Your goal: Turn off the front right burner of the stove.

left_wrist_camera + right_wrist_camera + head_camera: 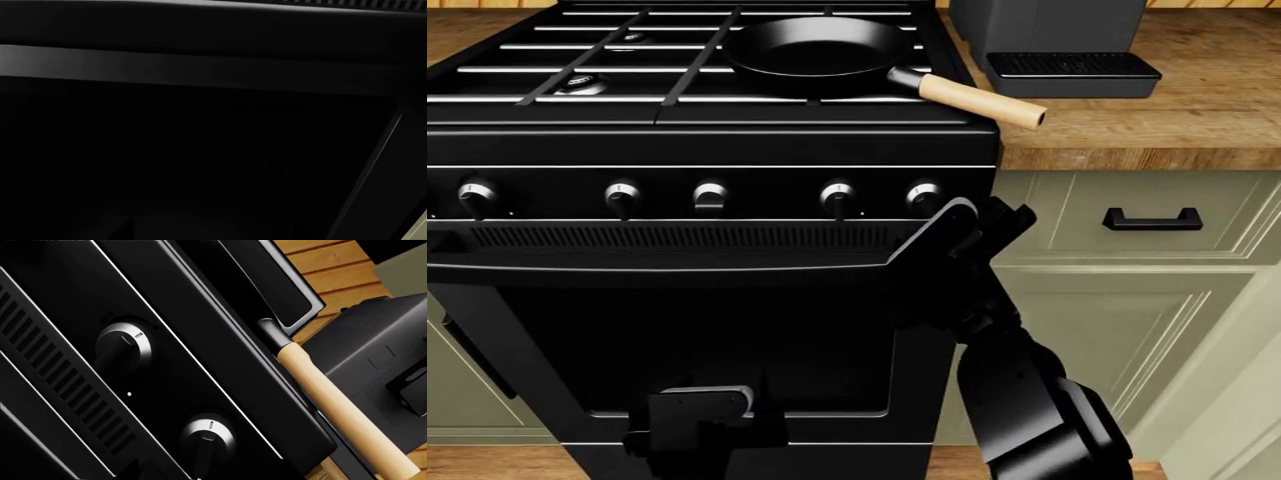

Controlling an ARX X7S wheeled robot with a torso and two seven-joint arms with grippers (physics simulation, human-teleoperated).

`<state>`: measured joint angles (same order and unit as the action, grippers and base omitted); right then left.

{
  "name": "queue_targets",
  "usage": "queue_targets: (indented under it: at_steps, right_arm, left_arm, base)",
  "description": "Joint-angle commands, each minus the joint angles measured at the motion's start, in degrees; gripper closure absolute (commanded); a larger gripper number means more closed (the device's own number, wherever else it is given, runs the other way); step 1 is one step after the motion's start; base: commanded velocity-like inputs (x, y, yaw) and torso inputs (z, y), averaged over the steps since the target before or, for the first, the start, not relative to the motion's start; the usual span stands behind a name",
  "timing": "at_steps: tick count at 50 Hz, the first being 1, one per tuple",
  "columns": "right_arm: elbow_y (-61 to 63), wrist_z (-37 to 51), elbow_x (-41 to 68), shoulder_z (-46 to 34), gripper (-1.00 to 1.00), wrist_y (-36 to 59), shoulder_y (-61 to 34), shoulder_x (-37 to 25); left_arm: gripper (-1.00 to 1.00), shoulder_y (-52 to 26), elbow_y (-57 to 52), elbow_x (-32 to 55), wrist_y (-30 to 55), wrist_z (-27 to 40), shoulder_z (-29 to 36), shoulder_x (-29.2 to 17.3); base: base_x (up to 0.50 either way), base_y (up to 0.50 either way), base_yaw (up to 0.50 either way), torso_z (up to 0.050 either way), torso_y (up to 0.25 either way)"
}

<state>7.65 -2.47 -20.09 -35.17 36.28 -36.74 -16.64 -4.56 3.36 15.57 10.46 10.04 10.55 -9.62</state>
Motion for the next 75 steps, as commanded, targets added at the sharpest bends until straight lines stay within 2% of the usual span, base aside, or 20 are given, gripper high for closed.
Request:
queue_targets:
  at_steps: [1, 40, 75]
  right_arm:
    - [-4.8, 0.9, 0.3, -0.9, -1.00, -3.0, -2.1, 0.5]
    - [-21.5, 5.5, 4.4, 0.7, -1.00, -12.1, -5.7, 3.4]
    - [-28.2, 6.8, 4.8, -0.4, -1.00, -14.9, -8.3, 4.3]
  left_arm:
    - [-1.00, -0.6, 0.6, 1.2, 0.9, 0.2, -0.1, -0.1]
    - [-1.00, -2.2, 1.0, 4.3, 2.8, 1.8, -0.6, -0.5]
    - [-1.00, -3.2, 2.7, 5.9, 3.0, 2.2, -0.2, -1.0]
  base:
    - [0.00, 0.00, 0.00, 0.000, 0.000]
    - [0.00, 0.00, 0.00, 0.000, 0.000]
    - [0.00, 0.00, 0.00, 0.000, 0.000]
